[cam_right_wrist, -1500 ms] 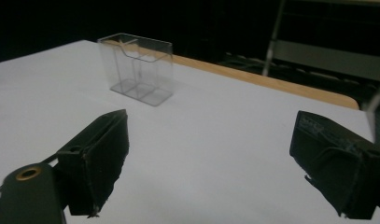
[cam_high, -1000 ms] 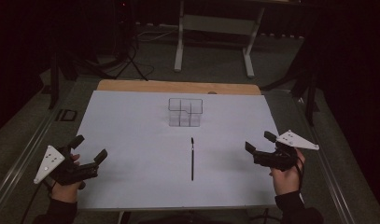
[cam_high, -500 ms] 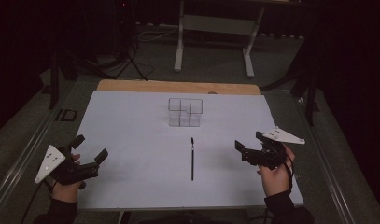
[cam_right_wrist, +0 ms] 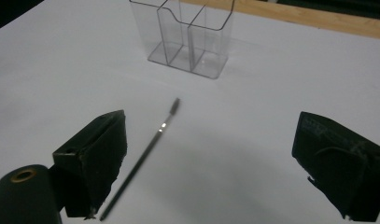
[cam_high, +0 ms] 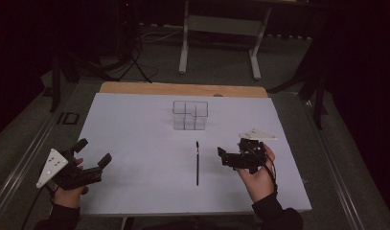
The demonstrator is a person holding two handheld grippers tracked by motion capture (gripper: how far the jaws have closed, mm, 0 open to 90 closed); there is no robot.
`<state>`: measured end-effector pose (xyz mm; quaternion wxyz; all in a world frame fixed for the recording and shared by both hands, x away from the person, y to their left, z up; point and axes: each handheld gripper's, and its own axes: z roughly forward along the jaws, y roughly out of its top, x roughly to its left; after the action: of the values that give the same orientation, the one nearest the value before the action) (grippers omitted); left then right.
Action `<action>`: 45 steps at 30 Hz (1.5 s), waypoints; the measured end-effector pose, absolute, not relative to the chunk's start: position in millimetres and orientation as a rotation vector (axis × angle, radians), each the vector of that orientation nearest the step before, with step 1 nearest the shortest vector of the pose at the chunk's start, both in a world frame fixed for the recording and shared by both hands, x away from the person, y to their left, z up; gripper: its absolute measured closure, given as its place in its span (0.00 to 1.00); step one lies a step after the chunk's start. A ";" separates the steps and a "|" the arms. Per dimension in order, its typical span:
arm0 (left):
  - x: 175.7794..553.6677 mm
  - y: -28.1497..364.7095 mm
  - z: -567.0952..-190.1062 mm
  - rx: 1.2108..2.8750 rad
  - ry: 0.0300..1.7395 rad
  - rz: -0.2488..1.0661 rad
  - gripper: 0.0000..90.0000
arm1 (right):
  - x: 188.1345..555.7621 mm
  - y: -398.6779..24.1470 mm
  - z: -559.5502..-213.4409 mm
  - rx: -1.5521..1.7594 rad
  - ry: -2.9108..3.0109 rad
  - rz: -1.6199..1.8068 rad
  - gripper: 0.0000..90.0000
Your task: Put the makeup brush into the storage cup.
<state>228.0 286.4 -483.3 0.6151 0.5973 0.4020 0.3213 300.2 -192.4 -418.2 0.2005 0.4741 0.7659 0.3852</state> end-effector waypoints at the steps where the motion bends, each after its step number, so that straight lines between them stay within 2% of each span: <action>1: 228.1 286.5 -483.4 1.377 0.927 0.739 0.00 | 300.2 -192.4 -418.2 1.325 2.141 1.076 0.11; 13: 228.4 286.3 -483.6 1.377 0.929 0.735 0.00 | 305.8 -157.4 -427.8 1.448 2.194 1.019 0.12; 25: 228.2 286.6 -483.5 1.377 0.929 0.733 0.00 | 314.5 -122.7 -439.0 1.560 2.193 0.879 0.26; 33: 228.0 286.9 -483.2 1.374 0.931 0.736 0.00 | 319.8 -101.1 -449.1 1.642 2.229 0.771 0.43; 45: 227.7 287.7 -482.8 1.369 0.932 0.739 0.00 | 330.8 -85.2 -475.0 1.784 2.240 0.637 0.58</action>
<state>227.7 287.7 -482.8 0.6163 0.5945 0.4046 0.3211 330.8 -85.2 -475.0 0.1039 0.6049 0.7594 0.2159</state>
